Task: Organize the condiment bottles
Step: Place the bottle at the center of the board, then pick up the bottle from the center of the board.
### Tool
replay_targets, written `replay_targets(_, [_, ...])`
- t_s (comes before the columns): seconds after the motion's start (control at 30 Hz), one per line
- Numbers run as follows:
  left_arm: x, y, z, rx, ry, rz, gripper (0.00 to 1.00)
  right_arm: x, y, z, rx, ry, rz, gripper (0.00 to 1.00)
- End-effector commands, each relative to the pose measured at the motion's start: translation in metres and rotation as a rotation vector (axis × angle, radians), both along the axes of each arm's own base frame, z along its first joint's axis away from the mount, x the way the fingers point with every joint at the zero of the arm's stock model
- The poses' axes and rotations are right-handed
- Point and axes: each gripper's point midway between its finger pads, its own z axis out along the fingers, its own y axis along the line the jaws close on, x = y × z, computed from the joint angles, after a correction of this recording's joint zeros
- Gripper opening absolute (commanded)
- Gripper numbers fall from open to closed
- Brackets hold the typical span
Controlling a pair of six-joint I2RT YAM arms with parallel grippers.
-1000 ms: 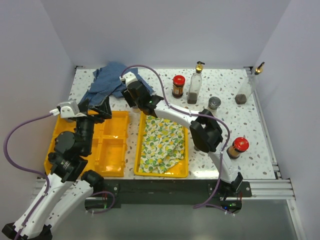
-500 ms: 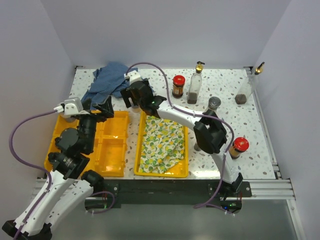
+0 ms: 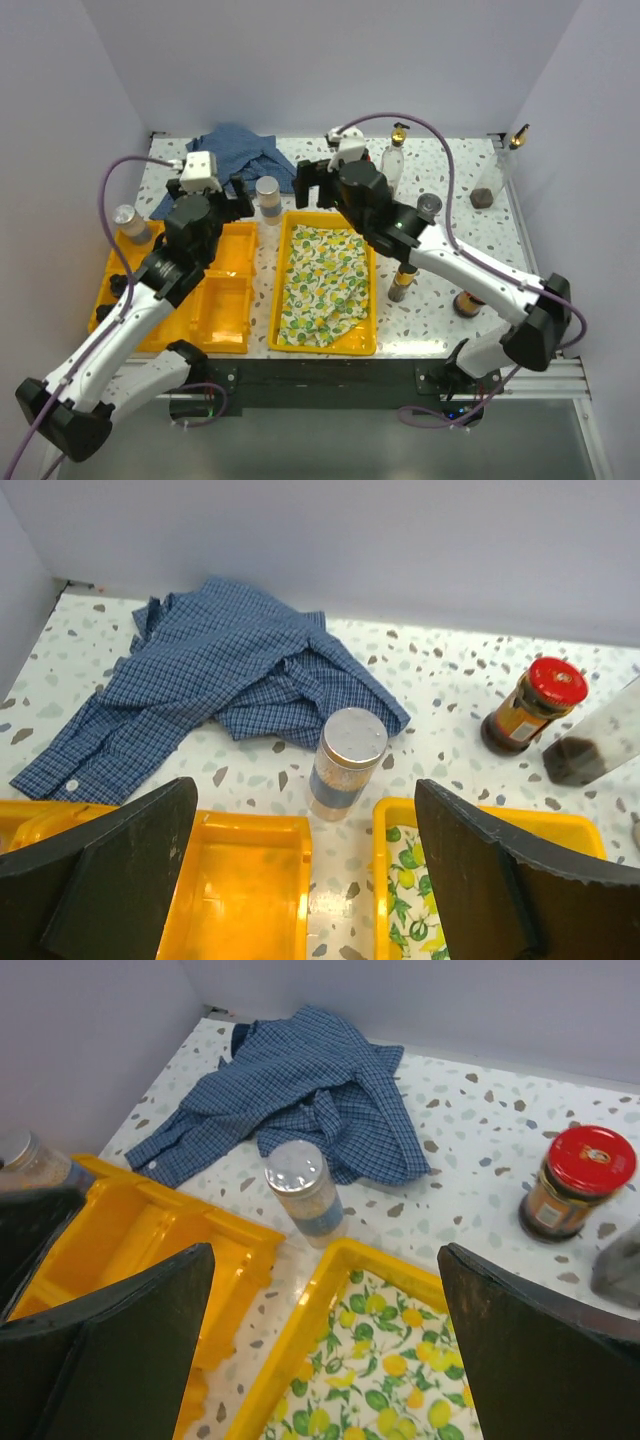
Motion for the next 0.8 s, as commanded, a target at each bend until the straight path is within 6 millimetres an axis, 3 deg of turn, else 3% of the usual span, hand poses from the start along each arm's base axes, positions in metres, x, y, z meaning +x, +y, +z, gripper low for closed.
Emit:
replay_targets(0.0, [0.025,-0.012,-0.017,0.107,0.172,-0.019,0.96,-0.015,-0.027,0.014,0.095,-0.074,-0.039,0.98])
replay_targets(0.03, [0.030,-0.015,-0.014,0.124,0.196,-0.029,0.96,-0.021,-0.034,0.027,0.130,-0.101,-0.034,0.99])
replay_targets(0.07, [0.041,-0.023,-0.033,0.155,0.260,-0.050,0.96,-0.025,-0.035,0.030,0.148,-0.112,-0.025,0.99])
replay_targets(0.13, [0.054,-0.023,-0.039,0.163,0.316,-0.067,0.95,-0.029,-0.039,0.028,0.162,-0.110,-0.024,0.98])
replay_targets(0.17, [0.063,-0.033,-0.056,0.161,0.374,-0.114,0.94,-0.031,-0.043,0.033,0.171,-0.118,-0.027,0.99])
replay_targets(0.2, [0.070,-0.028,-0.062,0.152,0.402,-0.113,0.93,-0.031,-0.044,0.030,0.160,-0.117,-0.025,0.99])
replay_targets(0.33, [0.091,-0.043,-0.070,0.144,0.421,-0.187,0.92,-0.034,-0.053,0.034,0.131,-0.135,-0.037,0.99])
replay_targets(0.77, [0.133,-0.056,-0.124,0.210,0.572,-0.195,0.89,-0.035,-0.060,0.031,0.102,-0.165,-0.047,0.99])
